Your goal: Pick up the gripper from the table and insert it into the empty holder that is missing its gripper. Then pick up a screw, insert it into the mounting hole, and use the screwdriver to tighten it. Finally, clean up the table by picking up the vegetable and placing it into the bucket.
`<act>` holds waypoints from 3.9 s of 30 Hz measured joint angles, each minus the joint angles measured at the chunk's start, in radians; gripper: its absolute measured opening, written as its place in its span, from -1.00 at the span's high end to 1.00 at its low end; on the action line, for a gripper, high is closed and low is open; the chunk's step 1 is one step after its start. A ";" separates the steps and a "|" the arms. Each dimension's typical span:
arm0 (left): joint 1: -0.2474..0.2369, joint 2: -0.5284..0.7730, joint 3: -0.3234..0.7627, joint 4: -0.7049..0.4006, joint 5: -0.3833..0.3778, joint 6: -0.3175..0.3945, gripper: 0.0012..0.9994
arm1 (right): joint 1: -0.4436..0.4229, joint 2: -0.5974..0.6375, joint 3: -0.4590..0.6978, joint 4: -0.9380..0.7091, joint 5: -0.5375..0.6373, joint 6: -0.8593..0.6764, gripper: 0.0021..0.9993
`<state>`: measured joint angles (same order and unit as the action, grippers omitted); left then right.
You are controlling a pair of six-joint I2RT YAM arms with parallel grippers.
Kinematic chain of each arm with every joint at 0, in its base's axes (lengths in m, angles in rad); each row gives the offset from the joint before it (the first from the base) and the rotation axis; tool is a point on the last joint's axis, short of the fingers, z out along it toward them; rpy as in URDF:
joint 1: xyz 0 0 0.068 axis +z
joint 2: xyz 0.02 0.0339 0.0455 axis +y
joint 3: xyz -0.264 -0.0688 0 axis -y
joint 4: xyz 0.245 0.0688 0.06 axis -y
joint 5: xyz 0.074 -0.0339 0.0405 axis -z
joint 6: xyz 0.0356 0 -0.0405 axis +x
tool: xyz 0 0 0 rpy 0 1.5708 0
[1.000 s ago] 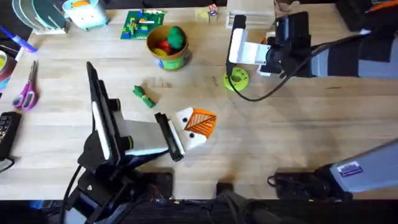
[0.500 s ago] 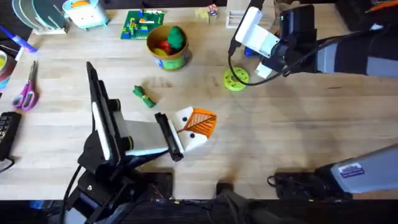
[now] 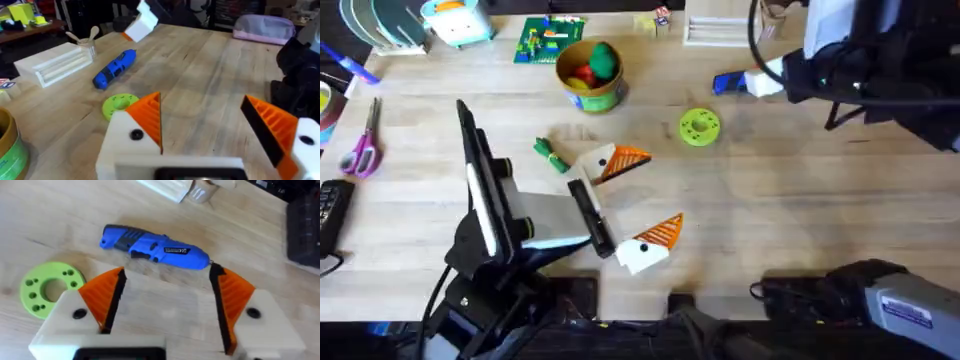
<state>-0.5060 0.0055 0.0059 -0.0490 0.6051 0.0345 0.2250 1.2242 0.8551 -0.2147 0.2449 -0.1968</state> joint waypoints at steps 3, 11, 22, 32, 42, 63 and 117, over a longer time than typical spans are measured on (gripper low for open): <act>0.000 0.000 0.000 0.003 -0.029 0.000 -0.99 | 0.000 -0.053 0.000 -0.008 -0.003 0.119 -0.99; 0.000 0.000 0.025 0.080 -0.214 -0.032 -0.98 | 0.000 -0.051 0.000 -0.084 -0.040 0.279 -0.99; 0.043 0.180 0.601 -0.614 -0.676 -0.174 -0.98 | 0.000 -0.051 0.000 -0.069 -0.150 0.318 -0.99; 0.136 0.629 1.004 -1.094 -0.910 -0.261 -0.98 | 0.000 -0.051 0.000 -0.047 -0.160 0.324 -0.99; 0.201 0.884 1.024 -1.062 -0.844 -0.385 -0.98 | 0.000 -0.051 0.000 -0.049 -0.161 0.324 -0.99; 0.514 1.537 0.972 -0.816 -0.593 -0.656 -0.98 | 0.000 -0.051 0.000 -0.056 -0.161 0.324 -0.99; 0.431 1.548 1.300 -0.710 -0.503 -0.634 -0.90 | 0.000 -0.051 0.000 -0.071 -0.164 0.324 -0.99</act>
<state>-0.0750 1.5535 1.3064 -0.7589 0.1020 -0.5996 0.2253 1.1736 0.8551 -0.2861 0.0811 0.1272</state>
